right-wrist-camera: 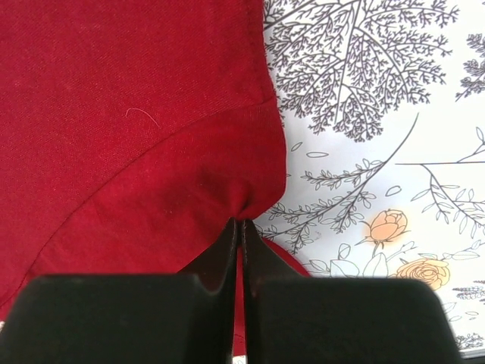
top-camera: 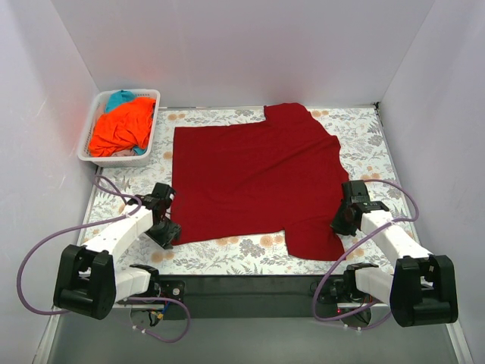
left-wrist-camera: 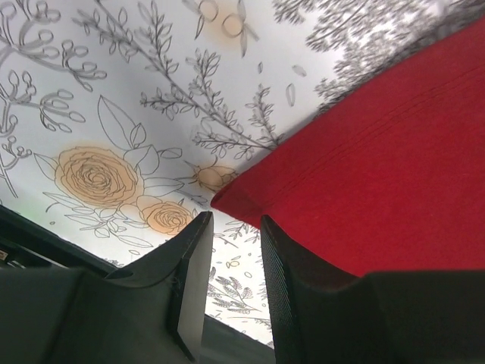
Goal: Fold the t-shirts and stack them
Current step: Fold the tshirt
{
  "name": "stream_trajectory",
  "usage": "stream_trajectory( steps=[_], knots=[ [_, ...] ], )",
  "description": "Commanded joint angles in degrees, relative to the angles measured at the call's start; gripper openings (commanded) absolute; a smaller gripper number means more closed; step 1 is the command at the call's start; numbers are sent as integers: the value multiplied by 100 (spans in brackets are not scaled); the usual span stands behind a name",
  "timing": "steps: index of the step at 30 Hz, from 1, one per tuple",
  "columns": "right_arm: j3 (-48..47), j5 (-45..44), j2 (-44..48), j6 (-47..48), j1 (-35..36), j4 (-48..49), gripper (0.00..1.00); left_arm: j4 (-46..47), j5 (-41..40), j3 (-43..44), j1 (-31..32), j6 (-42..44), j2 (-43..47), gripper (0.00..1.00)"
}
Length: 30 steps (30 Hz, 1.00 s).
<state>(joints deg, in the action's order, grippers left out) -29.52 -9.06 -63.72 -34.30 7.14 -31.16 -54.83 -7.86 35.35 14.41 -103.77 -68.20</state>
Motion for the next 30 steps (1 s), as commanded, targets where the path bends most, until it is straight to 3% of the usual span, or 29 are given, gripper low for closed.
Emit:
stream_trajectory(
  steps=[1, 10, 19, 30],
  knots=[
    [210, 150, 26, -68, 16, -119, 1, 139, 134, -212, 61, -337, -17, 30],
    [210, 194, 237, -112, 25, -233, 1, 8, 22, -389, 88, -627, 202, 30],
    [236, 203, 255, -120, 25, -233, 1, -511, -409, 692, 97, -311, 413, 34],
    [139, 212, 238, -120, 16, -242, 1, -423, -436, 157, 105, -732, 229, 36]
  ],
)
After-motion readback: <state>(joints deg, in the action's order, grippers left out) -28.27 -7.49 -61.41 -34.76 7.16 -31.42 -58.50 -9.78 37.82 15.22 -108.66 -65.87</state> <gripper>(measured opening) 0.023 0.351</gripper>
